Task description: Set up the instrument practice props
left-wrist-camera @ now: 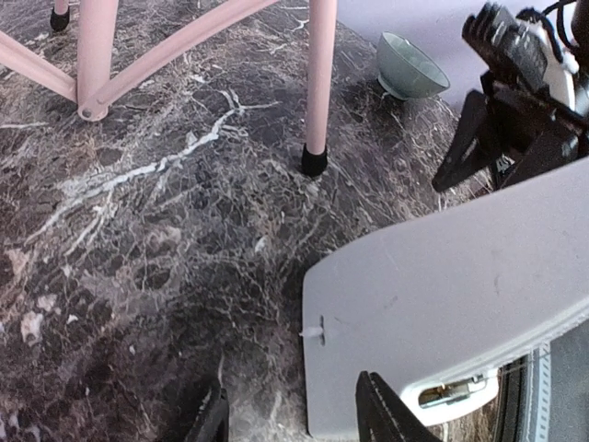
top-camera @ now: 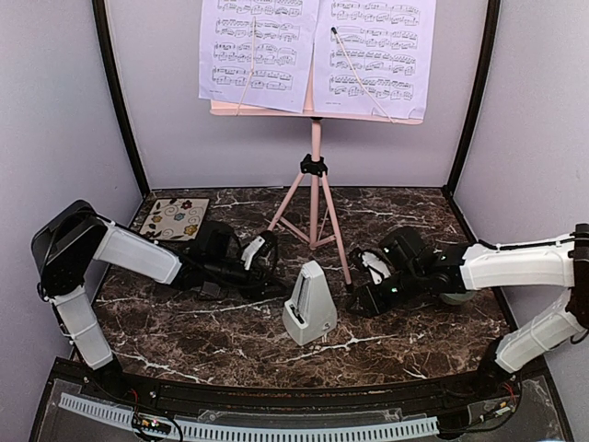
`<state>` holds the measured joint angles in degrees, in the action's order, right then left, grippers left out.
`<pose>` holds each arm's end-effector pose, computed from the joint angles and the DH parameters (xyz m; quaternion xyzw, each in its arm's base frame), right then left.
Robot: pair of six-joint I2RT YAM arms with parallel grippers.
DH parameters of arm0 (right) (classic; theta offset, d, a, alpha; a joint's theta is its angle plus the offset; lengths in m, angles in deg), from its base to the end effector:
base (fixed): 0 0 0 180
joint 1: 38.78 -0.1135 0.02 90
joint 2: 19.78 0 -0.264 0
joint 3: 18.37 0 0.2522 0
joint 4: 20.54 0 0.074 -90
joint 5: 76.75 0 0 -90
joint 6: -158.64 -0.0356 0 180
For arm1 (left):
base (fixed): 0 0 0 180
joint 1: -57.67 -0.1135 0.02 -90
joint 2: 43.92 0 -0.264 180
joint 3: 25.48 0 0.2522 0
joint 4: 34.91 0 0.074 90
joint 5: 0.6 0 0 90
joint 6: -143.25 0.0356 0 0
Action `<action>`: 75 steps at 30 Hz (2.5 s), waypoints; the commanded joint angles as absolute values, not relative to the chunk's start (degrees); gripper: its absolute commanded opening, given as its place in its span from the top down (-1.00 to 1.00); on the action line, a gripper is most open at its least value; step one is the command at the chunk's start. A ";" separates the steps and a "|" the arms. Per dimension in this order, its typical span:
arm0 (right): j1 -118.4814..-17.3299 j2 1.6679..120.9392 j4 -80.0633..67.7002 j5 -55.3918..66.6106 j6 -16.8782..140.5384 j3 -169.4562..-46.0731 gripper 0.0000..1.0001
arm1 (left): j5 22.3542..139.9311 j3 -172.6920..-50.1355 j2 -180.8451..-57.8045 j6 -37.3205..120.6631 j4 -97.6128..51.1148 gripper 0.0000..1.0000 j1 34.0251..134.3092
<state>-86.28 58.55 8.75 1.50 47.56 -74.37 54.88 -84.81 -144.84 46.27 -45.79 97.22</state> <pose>0.1754 0.2021 0.1909 -0.2474 0.9069 0.2641 0.2157 0.2551 -0.2368 0.1525 0.3736 0.7555 -0.4235 0.3321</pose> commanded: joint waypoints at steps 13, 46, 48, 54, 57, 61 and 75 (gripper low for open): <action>-89.19 70.50 -3.86 0.09 42.72 -78.20 0.48 | 53.02 -85.40 -146.74 49.82 -43.08 0.03 97.48; -101.72 66.74 -4.69 5.11 32.13 -73.05 -0.06 | 58.37 -67.45 -132.77 45.75 -52.08 -0.49 97.66; -102.89 68.23 -6.80 5.84 30.54 -73.14 -0.10 | 57.70 -66.71 -132.41 44.17 -53.63 -0.49 97.68; -103.85 73.87 -10.63 11.11 26.60 -74.78 -0.03 | 58.48 -64.43 -128.75 44.37 -53.27 -0.49 97.70; -103.82 76.33 -9.82 13.33 26.70 -77.30 0.12 | 59.57 -63.48 -126.56 45.15 -51.66 -0.49 97.66; -103.66 77.15 -7.17 17.42 26.09 -78.73 0.21 | 60.88 -62.63 -125.02 45.09 -51.18 -0.49 97.49; -95.22 75.08 -6.39 20.09 32.58 -80.05 0.10 | 54.65 -69.00 -134.67 48.32 -52.38 -0.36 97.41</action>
<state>-97.39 75.22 -4.12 18.92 29.07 -77.52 57.98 -66.25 -132.69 46.09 -51.21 97.68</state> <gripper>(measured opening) 0.443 0.687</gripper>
